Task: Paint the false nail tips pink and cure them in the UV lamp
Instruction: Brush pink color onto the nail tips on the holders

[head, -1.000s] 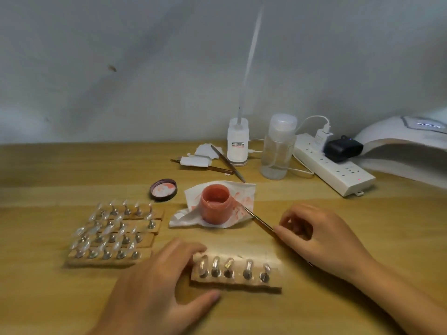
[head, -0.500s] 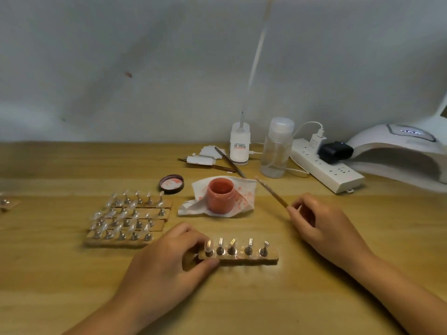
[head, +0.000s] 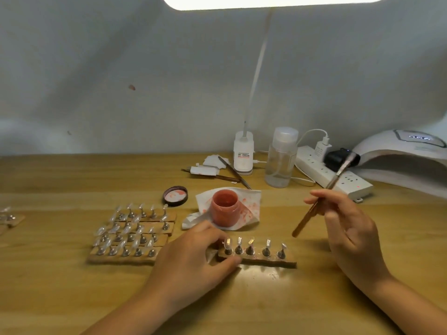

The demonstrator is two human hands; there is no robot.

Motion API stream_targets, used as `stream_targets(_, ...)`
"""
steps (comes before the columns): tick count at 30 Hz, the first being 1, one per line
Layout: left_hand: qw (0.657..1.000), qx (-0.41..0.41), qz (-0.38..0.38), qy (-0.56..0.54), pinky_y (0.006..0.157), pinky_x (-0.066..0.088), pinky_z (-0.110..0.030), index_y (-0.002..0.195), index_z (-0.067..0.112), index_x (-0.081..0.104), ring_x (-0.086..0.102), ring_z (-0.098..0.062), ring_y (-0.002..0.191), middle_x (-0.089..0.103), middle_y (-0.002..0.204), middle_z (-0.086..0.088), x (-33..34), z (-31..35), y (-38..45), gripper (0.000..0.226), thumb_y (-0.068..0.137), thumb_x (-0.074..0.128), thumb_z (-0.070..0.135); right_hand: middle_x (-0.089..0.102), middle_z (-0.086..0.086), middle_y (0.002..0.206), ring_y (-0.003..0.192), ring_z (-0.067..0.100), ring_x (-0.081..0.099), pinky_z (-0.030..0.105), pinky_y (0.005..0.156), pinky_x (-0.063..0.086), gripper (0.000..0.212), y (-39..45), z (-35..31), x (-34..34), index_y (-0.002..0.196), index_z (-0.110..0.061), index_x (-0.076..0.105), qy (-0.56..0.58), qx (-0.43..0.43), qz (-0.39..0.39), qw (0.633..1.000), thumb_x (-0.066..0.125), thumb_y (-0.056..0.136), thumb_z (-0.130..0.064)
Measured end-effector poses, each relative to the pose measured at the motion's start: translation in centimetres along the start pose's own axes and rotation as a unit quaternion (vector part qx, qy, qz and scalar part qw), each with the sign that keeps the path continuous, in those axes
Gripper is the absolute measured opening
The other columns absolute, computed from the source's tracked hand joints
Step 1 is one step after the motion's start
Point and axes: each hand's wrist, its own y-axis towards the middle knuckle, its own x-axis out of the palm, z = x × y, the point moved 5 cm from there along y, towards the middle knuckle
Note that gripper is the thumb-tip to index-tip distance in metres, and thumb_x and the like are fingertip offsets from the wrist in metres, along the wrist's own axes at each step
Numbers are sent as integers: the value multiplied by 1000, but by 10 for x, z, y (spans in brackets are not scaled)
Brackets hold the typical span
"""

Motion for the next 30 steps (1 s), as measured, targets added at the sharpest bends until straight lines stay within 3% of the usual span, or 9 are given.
stream_targets(3,1000,-4,14,-15,68,33,-3,88,46,56,39,22,88,49,88,34,0,-2,-2,29,69,53,67,59,-28,92,82,-1,58,9,75,47,23,2,-1,-4,95,-19,55,-23,-21,10,999,59,81,-38)
stream_targets(5,999,-6,18,-28,67,33,-4,87,45,59,42,20,87,49,93,35,0,-5,-2,31,67,53,68,56,-14,78,66,2,53,8,63,46,33,2,-4,-6,81,-21,51,-35,-22,22,999,53,82,-54)
stream_targets(8,999,-6,25,-37,66,34,-5,89,44,61,43,18,88,48,98,36,1,-7,-3,33,68,55,67,50,-7,60,49,-1,44,6,45,35,32,1,-1,-9,61,-25,47,10,18,64,998,45,89,-40)
stream_targets(11,997,-14,39,-66,62,34,-5,89,42,63,45,16,80,47,96,34,0,-8,-3,24,70,62,58,52,-2,58,50,3,45,12,46,36,37,-1,11,-9,70,-26,60,64,99,76,990,31,94,-26)
stream_targets(14,994,-25,44,-93,61,34,-7,88,41,64,46,13,77,51,86,29,-1,-10,-3,20,71,65,52,63,0,74,57,8,54,16,53,45,32,1,12,-4,91,-25,62,90,133,46,986,31,98,-31)
stream_targets(16,994,-27,47,-91,61,34,-7,90,40,64,46,12,78,51,84,27,-1,-11,-3,22,71,65,52,66,-7,75,60,6,57,12,54,46,23,3,10,-4,87,-21,62,96,151,39,983,43,84,-34)
stream_targets(19,996,-29,43,-74,60,33,-7,94,41,63,43,15,78,49,85,26,1,-11,-4,26,73,61,54,59,-10,55,51,1,51,8,49,41,24,10,6,-5,69,-14,61,97,156,33,982,54,71,-36)
stream_targets(25,997,-27,39,-55,60,33,-5,97,43,60,41,21,80,47,86,30,1,-12,-3,30,73,56,59,49,-7,46,42,1,39,12,39,32,27,43,-11,11,72,-13,54,187,178,-4,966,53,74,-40)
stream_targets(30,997,-18,43,-64,63,35,-6,96,39,64,44,17,82,51,90,29,1,-12,-2,30,73,58,57,55,-7,45,41,-2,48,8,42,38,27,72,-17,52,66,-13,52,174,190,-86,962,64,70,-38)
